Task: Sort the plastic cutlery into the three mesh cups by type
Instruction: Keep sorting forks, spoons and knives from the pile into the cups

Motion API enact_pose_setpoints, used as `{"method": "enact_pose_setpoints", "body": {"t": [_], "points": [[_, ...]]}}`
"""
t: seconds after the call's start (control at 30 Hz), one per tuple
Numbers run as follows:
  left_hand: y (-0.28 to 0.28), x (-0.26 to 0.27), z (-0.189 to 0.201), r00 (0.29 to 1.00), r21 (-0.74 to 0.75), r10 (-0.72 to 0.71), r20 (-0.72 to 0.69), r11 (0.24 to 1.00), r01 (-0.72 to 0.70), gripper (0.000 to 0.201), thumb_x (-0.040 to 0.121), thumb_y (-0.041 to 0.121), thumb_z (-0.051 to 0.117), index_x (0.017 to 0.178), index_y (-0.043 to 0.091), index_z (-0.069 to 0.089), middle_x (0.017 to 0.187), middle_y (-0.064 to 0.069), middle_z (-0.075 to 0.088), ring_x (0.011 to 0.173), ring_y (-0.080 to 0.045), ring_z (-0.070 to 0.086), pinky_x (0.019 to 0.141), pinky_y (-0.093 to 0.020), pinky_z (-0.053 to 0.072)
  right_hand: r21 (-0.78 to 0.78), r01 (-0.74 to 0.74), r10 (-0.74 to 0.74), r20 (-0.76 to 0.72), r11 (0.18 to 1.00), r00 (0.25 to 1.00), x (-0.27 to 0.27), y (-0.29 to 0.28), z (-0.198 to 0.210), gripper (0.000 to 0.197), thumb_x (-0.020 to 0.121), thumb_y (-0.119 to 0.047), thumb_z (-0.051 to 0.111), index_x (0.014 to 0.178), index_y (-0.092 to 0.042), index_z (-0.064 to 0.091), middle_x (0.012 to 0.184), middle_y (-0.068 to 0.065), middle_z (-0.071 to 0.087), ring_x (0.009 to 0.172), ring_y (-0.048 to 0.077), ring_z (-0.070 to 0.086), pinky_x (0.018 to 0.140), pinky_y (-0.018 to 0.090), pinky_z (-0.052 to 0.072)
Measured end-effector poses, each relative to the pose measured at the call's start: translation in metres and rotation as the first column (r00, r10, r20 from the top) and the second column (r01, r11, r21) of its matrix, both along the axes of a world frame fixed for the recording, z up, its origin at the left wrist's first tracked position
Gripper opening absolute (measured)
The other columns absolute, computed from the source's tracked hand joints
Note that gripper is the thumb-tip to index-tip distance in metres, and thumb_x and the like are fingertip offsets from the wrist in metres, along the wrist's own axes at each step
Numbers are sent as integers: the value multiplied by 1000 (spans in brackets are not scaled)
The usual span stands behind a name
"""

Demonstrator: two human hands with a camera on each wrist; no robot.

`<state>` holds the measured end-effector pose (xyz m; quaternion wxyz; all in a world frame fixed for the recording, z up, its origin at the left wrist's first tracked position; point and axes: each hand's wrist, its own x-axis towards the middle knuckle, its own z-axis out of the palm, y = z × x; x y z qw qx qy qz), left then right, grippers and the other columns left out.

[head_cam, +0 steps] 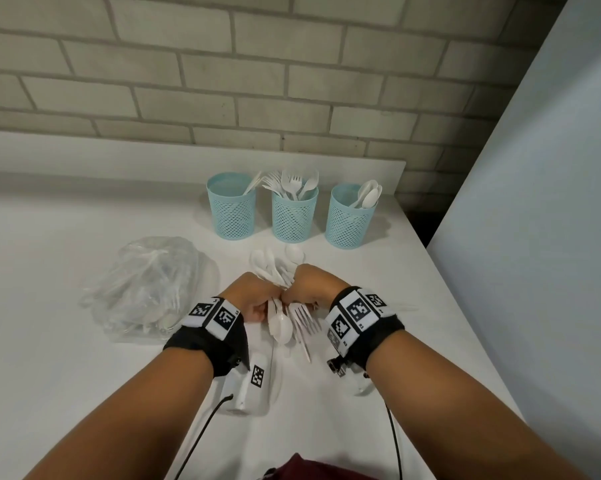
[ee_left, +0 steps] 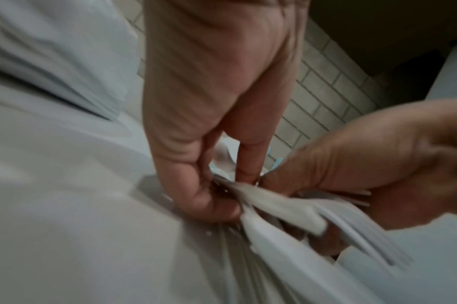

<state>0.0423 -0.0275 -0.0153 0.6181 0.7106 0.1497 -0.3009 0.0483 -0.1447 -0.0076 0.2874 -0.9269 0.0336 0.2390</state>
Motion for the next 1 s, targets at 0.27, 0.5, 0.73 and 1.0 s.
{"method": "enact_pose_setpoints", "body": {"t": [0.27,0.5,0.73,1.0], "points": [[11,7,8,999,-59,-32,23,998,33,8,94,1,47,89,-1,53,78,-16,60,70,-24,60,68,-33,53,10,79,-79,1,997,997,2,-23,26,17,83,-14,55,69,-11,47,59,1,44,45,13,38,39,16,28],[10,7,19,990,-93,-91,104,991,100,8,96,10,50,98,7,57,86,-9,66,76,-18,64,76,-32,53,537,233,-195,-126,811,973,16,-42,35,12,93,-3,49,91,-5,61,75,8,67,71,21,62,70,31,50],[6,9,11,974,-122,-53,220,989,81,26,93,2,52,114,16,57,95,-8,68,84,-17,66,85,-37,52,741,246,-229,-126,625,965,15,-45,26,16,97,-3,44,94,-12,56,64,-2,70,61,10,68,59,27,56],[2,11,10,948,-183,-34,315,978,96,36,93,-2,43,121,20,48,92,-8,56,76,-15,52,72,-28,46,888,239,-300,-122,394,946,18,-37,22,11,95,-3,48,103,-8,54,72,5,59,64,15,59,69,31,54]]}}
